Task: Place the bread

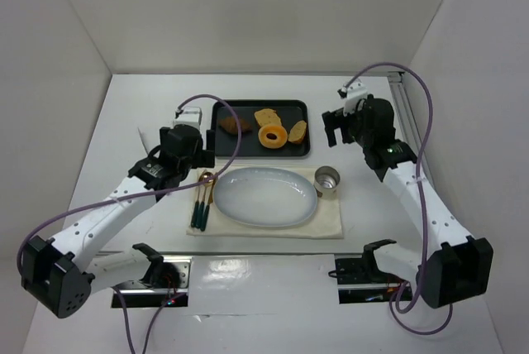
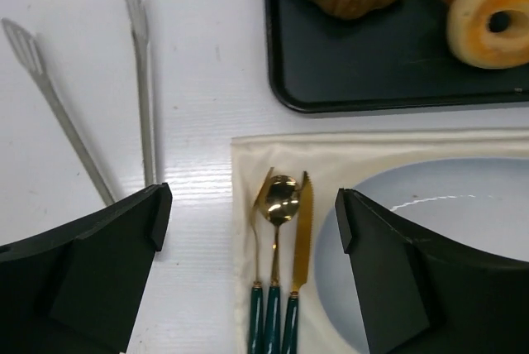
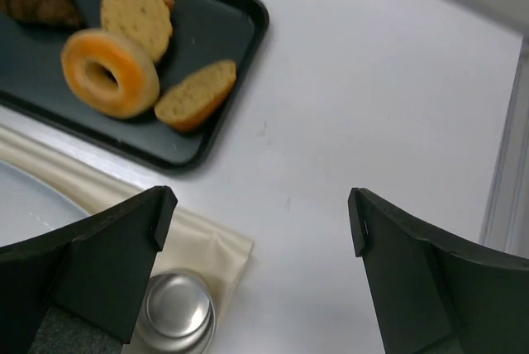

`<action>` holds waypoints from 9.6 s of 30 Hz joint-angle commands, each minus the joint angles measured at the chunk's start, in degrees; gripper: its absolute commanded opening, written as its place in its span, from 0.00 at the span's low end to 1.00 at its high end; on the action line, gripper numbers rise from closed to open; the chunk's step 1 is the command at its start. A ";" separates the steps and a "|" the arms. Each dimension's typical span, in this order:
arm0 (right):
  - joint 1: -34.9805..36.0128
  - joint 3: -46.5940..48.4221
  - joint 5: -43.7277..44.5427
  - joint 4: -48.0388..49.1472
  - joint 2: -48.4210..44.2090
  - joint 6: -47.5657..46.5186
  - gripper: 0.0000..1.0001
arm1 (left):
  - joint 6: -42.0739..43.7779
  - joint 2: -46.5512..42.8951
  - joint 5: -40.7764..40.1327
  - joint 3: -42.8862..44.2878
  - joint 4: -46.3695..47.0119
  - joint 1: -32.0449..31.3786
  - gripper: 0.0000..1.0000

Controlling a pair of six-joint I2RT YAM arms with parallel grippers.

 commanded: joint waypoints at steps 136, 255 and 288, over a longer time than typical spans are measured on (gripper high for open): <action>-12.44 -11.29 -25.05 -4.88 -12.52 2.36 1.00 | -1.81 4.40 34.42 13.07 -10.82 17.90 0.50; -12.44 -11.29 -24.52 -4.88 -11.99 2.36 1.00 | -13.59 -11.07 25.27 5.23 -23.03 -16.30 0.64; -12.44 -11.29 -25.05 -4.88 -11.99 1.83 1.00 | -0.58 42.89 17.45 49.28 -16.44 -13.05 0.59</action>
